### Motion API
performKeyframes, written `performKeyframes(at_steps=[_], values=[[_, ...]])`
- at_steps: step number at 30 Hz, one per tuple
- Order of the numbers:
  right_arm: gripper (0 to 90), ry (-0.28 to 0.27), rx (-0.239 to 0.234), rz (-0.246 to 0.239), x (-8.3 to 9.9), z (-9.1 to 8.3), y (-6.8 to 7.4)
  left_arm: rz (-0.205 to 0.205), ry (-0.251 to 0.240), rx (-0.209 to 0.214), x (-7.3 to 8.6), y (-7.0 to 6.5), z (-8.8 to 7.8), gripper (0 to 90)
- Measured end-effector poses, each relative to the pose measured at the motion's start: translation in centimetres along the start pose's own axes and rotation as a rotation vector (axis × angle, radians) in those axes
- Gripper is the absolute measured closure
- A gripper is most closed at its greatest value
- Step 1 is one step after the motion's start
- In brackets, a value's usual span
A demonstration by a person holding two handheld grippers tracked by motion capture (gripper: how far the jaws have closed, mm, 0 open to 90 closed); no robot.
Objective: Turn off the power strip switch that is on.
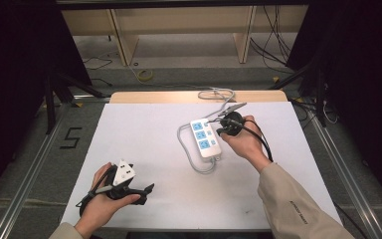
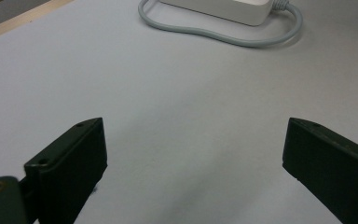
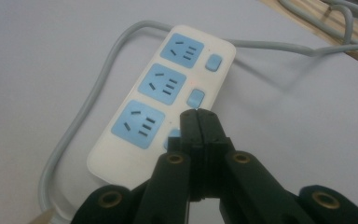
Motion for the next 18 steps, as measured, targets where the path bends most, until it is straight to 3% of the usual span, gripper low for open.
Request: performKeyframes(at_steps=[18], values=[[90.0, 0.027, -0.005, -0.001, -0.8, 1.3, 0.1, 0.000, -0.002, -0.001, 0.0, 0.0, 0.0, 6.1]])
Point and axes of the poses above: each handheld gripper's, and its own axes: z roughly forward along the jaws, x roughly out of its underside, y roughly to its left, the point moved 9 cm from there along z, roughly forward along the jaws, and after that the axes turned 6 degrees about x, right-handed, at the moved point
